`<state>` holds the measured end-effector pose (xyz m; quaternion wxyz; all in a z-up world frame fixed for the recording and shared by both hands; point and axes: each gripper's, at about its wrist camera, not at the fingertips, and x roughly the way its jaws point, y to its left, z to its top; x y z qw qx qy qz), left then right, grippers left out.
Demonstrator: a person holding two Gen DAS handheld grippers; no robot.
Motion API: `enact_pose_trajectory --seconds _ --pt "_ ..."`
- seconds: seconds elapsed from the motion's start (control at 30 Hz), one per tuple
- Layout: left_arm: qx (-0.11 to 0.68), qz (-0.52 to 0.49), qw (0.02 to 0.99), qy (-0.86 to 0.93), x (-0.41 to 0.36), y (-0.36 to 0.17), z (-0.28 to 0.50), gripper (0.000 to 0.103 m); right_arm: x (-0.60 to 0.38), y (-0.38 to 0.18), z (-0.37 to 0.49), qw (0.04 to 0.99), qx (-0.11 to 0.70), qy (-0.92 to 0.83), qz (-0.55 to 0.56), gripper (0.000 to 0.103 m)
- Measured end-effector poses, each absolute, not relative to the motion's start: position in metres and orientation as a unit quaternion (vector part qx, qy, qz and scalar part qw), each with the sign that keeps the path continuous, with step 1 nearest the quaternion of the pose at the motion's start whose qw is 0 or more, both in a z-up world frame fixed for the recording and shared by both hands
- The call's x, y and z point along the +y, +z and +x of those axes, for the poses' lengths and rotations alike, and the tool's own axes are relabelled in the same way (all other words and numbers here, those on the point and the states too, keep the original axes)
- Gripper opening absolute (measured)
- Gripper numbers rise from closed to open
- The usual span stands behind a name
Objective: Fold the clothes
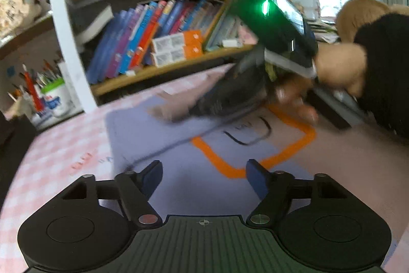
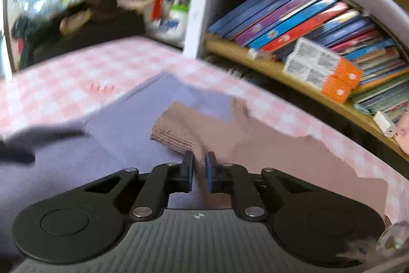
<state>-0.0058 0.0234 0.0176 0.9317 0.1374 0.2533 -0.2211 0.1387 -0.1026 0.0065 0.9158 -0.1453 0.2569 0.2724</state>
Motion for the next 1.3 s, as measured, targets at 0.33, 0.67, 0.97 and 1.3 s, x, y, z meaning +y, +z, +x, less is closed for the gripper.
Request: enact_pose_trajectory --seconds 0.33,0.67,0.97,1.3 --pt "0.245 0.183 0.917 -0.256 -0.002 0.025 -0.014 0.083 -0.264 0.044 0.13 0.969 0.217 0.091 -0.08 0.006" --pt "0.257 0.261 0.88 -0.301 -0.073 0.032 0.027 0.091 -0.391 0.035 0.109 0.976 0.202 -0.078 -0.026 0.005" --pt "0.252 0.278 0.883 -0.284 -0.121 0.024 0.072 0.065 -0.436 0.013 0.101 0.968 0.209 -0.138 -0.023 0.005" --pt "0.249 0.291 0.878 -0.287 -0.152 0.016 0.091 0.063 -0.457 -0.001 0.099 0.961 0.224 -0.161 0.002 0.005"
